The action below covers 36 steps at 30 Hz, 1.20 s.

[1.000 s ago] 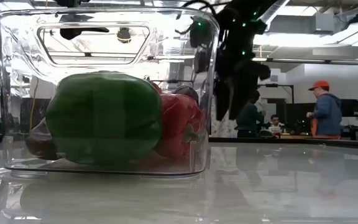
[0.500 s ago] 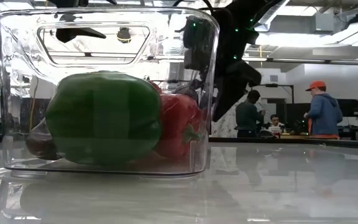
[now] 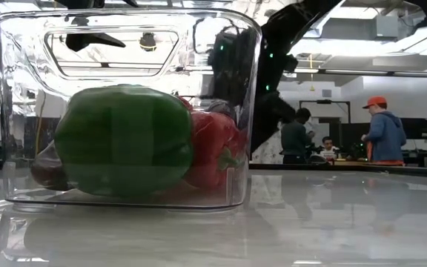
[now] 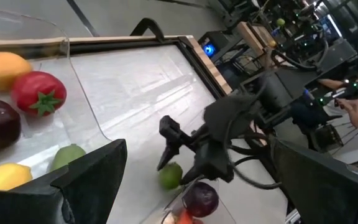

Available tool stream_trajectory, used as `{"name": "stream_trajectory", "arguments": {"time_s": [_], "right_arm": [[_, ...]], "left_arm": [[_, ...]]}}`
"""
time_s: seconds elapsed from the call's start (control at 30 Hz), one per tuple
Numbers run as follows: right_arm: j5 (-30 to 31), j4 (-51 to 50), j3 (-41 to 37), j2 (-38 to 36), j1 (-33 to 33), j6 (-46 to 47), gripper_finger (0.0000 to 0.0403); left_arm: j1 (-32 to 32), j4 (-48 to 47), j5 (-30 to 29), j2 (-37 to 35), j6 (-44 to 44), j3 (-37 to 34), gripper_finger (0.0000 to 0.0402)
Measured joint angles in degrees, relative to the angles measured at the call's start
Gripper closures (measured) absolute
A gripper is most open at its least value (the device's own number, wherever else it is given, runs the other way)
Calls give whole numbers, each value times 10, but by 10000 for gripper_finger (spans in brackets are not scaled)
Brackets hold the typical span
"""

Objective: Sort produce into baskets
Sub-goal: Put the green lime into the top transparent bin

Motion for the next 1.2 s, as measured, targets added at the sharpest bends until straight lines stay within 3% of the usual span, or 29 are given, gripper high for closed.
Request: {"name": "stream_trajectory", "arguments": {"time_s": [0.17, 0.57, 0.7, 0.97, 1.2], "right_arm": [[2, 11, 1, 2, -6, 31, 92], [16, -8, -1, 6, -13, 31, 178], [37, -19, 4, 5, -13, 35, 185], [79, -90, 137, 2, -29, 57, 178], [75, 37, 215, 0, -43, 166, 170]], "left_arm": [[0, -7, 0, 0, -5, 0, 15], [0, -11, -5, 0, -5, 0, 15], [0, -11, -5, 0, -6, 0, 15], [0, -10, 21, 0, -15, 0, 15], [0, 4, 34, 0, -29, 0, 15]]}}
